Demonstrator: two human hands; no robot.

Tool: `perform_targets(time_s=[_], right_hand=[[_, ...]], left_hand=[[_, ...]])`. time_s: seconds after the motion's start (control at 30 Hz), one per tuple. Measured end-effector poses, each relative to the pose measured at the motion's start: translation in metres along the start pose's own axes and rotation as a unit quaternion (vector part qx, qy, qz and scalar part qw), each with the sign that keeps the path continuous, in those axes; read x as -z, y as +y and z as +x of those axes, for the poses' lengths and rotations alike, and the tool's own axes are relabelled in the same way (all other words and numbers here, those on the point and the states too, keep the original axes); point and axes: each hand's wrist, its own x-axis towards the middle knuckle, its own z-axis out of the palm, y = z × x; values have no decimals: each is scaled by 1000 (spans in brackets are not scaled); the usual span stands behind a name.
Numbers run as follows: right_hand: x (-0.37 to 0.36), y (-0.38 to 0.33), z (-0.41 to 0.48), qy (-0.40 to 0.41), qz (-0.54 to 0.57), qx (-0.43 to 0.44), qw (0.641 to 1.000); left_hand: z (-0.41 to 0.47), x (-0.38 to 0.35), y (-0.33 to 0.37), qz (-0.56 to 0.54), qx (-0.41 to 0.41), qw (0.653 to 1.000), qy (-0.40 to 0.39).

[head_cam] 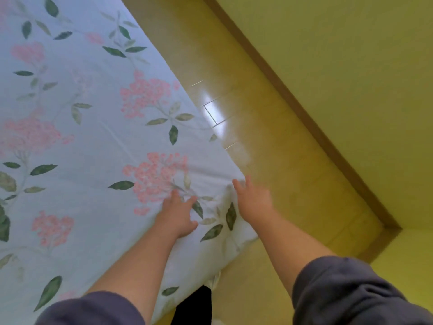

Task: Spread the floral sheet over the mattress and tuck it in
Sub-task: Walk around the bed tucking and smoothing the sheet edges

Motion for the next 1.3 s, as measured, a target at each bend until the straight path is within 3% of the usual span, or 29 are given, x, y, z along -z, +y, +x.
perform_targets(time_s=[0.13,0.27,0.4,0.5,0.73,1.03,1.3], right_hand=[[66,46,8,64,8,39,997],[139,86,8,169,128,77,974],[204,123,1,253,253,144,923],[244,158,-8,290,279,213,890],[326,209,-11,305,242,305,869],[421,156,17,270,229,399,846],[544,78,93,245,190,422,852]], left_hand=[[1,77,49,-49,-25,997,58],[-12,149,93,-177,-10,975,137],[-35,201,134,-259,-2,924,282],[-47,218,168,-322,30,875,359],[-63,256,227,-416,81,806,412],[-64,347,179,-449,155,720,505],[-19,447,84,-462,213,706,492]])
